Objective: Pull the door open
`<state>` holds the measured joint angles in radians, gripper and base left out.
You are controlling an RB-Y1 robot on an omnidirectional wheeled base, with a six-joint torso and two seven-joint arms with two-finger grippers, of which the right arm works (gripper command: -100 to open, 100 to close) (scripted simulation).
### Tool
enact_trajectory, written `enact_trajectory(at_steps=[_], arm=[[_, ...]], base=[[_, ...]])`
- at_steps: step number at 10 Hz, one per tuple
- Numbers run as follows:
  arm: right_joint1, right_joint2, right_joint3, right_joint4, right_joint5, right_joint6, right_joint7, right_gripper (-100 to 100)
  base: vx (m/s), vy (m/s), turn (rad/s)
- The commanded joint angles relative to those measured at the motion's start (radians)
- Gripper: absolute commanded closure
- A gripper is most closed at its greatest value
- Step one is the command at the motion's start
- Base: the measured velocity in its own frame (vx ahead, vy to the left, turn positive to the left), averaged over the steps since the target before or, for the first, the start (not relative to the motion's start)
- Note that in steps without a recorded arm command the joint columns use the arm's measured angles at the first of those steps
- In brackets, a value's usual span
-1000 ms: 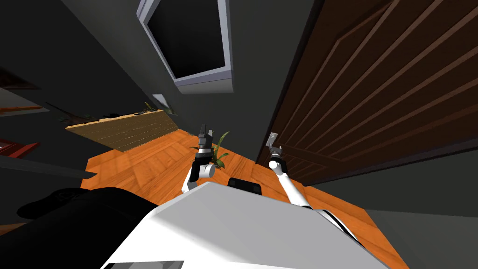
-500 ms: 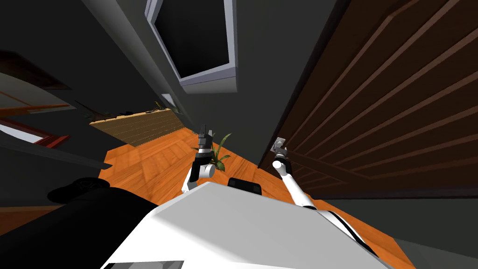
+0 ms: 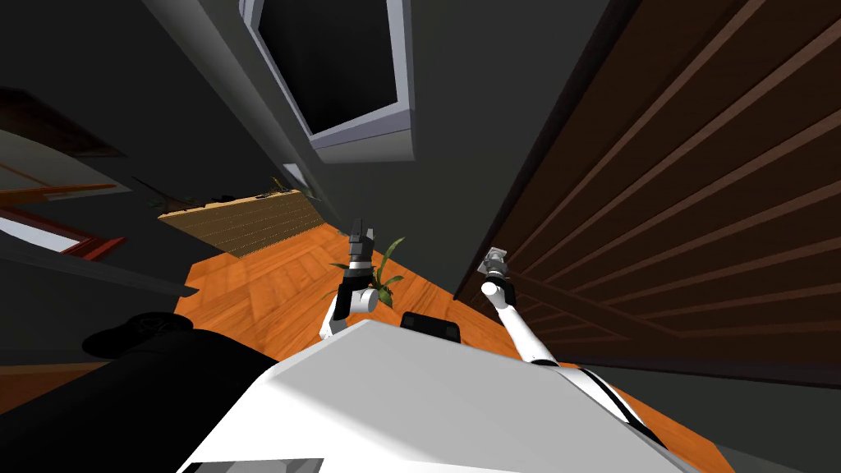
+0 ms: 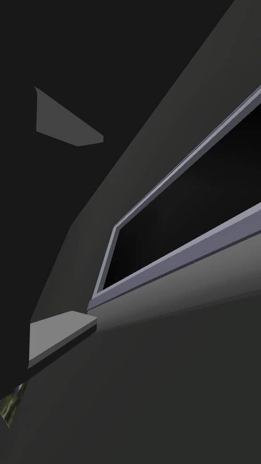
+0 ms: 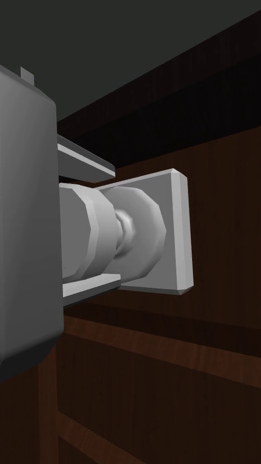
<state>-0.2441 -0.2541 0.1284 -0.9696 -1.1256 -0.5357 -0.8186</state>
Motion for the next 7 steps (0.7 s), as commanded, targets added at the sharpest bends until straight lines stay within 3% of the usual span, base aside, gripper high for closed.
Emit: enact_trajectory(at_steps=[1,5,7], arm=[[0.0,0.0,0.0,0.0,0.0,0.0,0.0,100],[0.0,0.0,0.0,0.0,0.0,0.0,0.0,100],[0.01,-0.018,0.008,-0.002,0.0,0.003,-0.02,100]], base=[[-0.025,0.002,-0.017],[-0.007,0.001,0.003],[-0.146,0.014,0.125]])
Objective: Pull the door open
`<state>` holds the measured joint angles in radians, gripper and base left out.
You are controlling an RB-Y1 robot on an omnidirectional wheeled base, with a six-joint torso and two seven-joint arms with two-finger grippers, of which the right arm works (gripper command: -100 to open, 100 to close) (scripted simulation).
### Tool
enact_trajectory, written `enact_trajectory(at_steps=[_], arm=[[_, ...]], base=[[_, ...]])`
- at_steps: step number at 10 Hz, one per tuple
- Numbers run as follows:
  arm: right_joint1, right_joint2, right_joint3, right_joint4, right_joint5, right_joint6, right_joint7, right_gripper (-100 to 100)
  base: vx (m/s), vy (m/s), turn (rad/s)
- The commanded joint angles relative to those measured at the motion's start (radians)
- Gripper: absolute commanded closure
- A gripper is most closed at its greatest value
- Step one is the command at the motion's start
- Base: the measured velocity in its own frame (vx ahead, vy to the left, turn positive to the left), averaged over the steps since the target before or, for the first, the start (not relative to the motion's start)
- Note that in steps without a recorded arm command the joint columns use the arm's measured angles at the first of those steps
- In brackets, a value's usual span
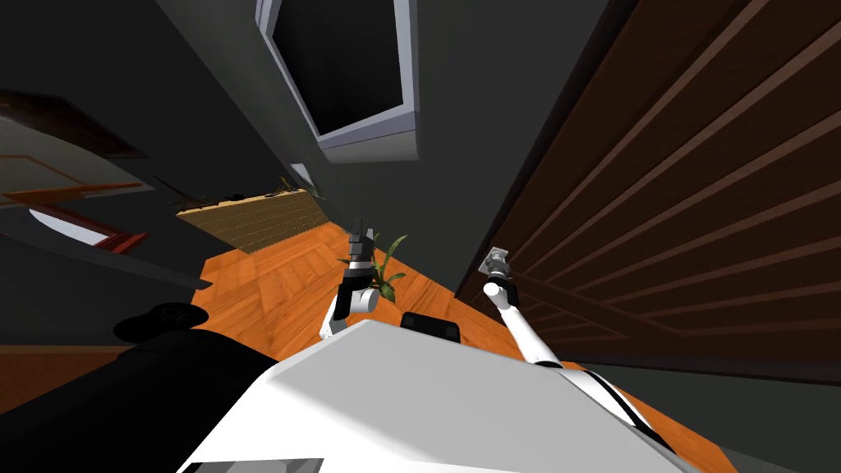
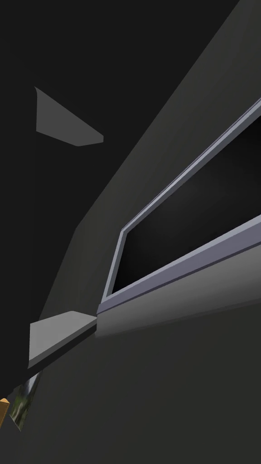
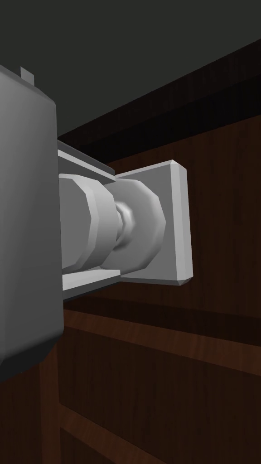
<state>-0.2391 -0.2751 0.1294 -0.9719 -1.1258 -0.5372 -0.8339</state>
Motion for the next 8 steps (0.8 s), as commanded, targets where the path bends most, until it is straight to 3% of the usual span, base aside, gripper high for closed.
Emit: enact_trajectory(at_steps=[1,8], arm=[[0.009,-0.007,0.012,-0.002,0.0,0.006,-0.016,100],[0.047,-0.101,0.056,-0.025,0.003,0.016,-0.124,100]], base=[[-0.195,0.0,0.103],[-0.186,-0.007,0.14]])
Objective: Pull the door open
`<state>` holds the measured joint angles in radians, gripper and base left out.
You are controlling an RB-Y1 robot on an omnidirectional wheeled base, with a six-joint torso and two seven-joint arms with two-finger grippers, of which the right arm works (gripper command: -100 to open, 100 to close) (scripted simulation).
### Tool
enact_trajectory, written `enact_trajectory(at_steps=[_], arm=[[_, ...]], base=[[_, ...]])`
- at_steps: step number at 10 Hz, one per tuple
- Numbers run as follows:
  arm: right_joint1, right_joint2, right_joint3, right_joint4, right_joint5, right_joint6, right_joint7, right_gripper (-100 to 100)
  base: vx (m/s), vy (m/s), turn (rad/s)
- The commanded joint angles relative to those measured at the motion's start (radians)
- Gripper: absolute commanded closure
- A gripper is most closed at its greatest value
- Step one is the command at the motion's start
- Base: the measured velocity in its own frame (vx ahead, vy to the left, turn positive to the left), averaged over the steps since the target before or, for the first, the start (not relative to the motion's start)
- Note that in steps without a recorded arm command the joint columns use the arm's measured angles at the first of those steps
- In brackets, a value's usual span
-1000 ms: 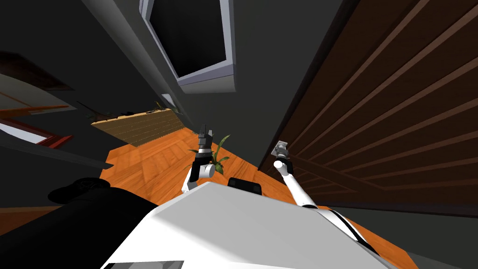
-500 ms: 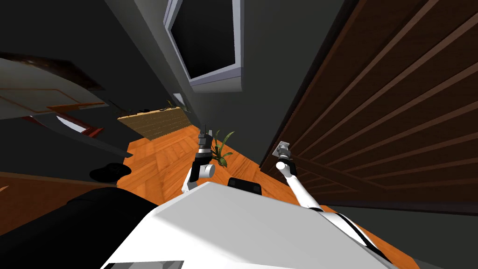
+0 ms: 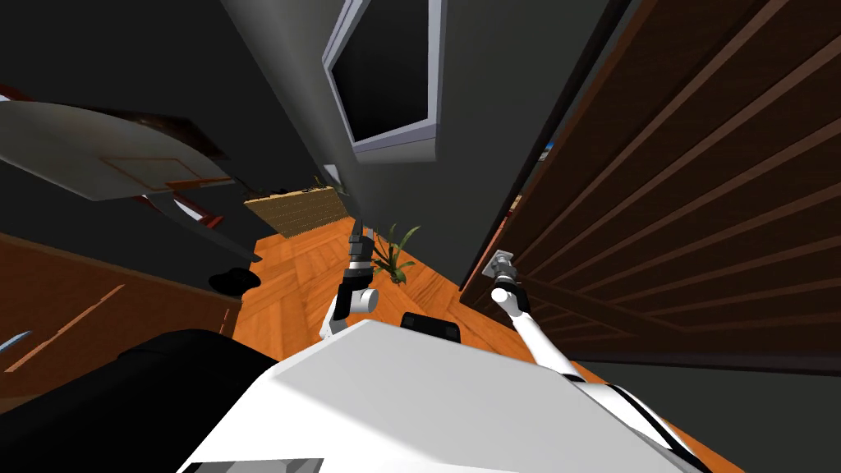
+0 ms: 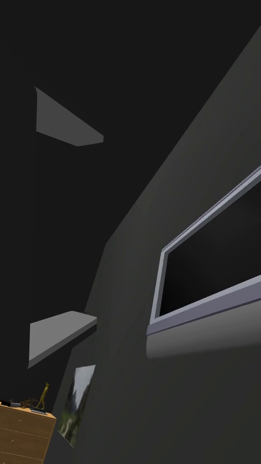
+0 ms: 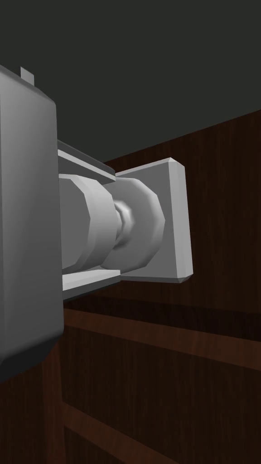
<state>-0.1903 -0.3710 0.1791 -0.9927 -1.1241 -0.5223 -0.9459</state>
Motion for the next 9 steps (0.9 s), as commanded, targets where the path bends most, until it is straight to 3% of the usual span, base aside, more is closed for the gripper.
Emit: enact_trajectory(at_steps=[1,5,6,9], arm=[[0.004,-0.019,0.013,-0.008,0.002,0.002,-0.028,100],[0.029,-0.079,0.042,-0.023,0.003,0.008,-0.096,100],[0.029,-0.071,0.036,-0.021,0.002,0.009,-0.084,100],[0.045,-0.099,0.077,-0.048,0.007,0.009,-0.118,100]], base=[[-0.11,0.007,0.086],[-0.106,-0.011,0.089],[-0.032,-0.008,0.015],[-0.212,-0.053,0.121]])
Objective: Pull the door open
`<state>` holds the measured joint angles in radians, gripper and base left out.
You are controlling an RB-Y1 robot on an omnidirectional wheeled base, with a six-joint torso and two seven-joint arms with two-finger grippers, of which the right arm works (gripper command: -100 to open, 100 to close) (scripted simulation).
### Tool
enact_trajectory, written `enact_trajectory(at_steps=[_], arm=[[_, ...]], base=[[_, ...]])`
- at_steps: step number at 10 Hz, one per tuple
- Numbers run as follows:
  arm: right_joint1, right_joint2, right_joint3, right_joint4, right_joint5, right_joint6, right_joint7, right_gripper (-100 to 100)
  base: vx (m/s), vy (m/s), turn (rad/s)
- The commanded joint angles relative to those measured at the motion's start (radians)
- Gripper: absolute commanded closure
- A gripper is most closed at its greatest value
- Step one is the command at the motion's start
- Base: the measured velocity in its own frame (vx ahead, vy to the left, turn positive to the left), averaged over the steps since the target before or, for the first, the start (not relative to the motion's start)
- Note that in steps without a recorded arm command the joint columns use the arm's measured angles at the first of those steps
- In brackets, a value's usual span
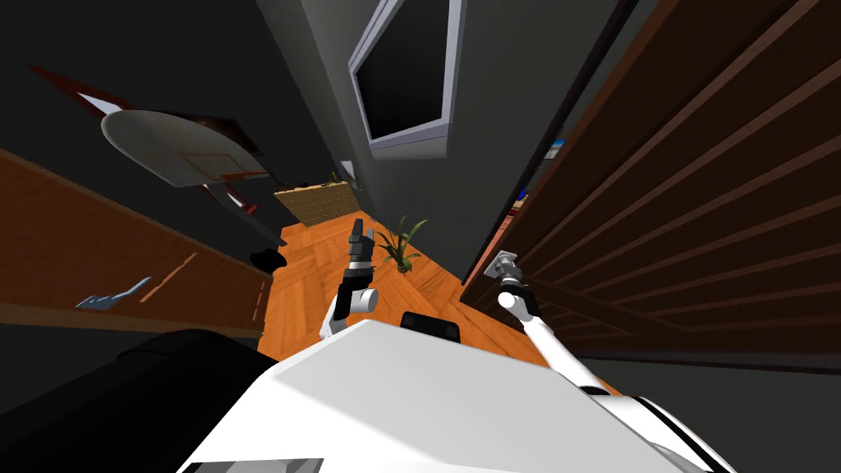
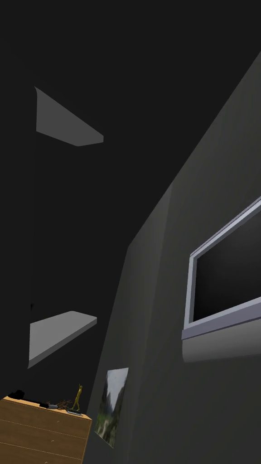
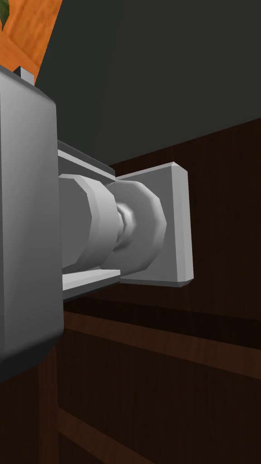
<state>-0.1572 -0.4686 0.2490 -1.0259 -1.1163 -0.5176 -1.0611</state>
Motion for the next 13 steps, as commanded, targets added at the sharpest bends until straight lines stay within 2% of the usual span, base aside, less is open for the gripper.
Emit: enact_trajectory(at_steps=[1,6,7,8,13], arm=[[0.018,-0.013,0.025,-0.026,0.002,0.003,-0.017,100],[0.039,-0.056,0.087,-0.069,0.01,-0.001,-0.066,100],[0.038,-0.052,0.077,-0.064,0.008,0.001,-0.058,100],[0.047,-0.063,0.096,-0.074,0.013,0.0,-0.074,100],[0.062,-0.106,0.15,-0.108,0.029,-0.013,-0.126,100]], base=[[-0.254,-0.068,0.132],[-0.255,-0.061,0.112],[-0.115,-0.026,0.026],[-0.149,-0.046,0.098],[-0.212,-0.071,0.113]])
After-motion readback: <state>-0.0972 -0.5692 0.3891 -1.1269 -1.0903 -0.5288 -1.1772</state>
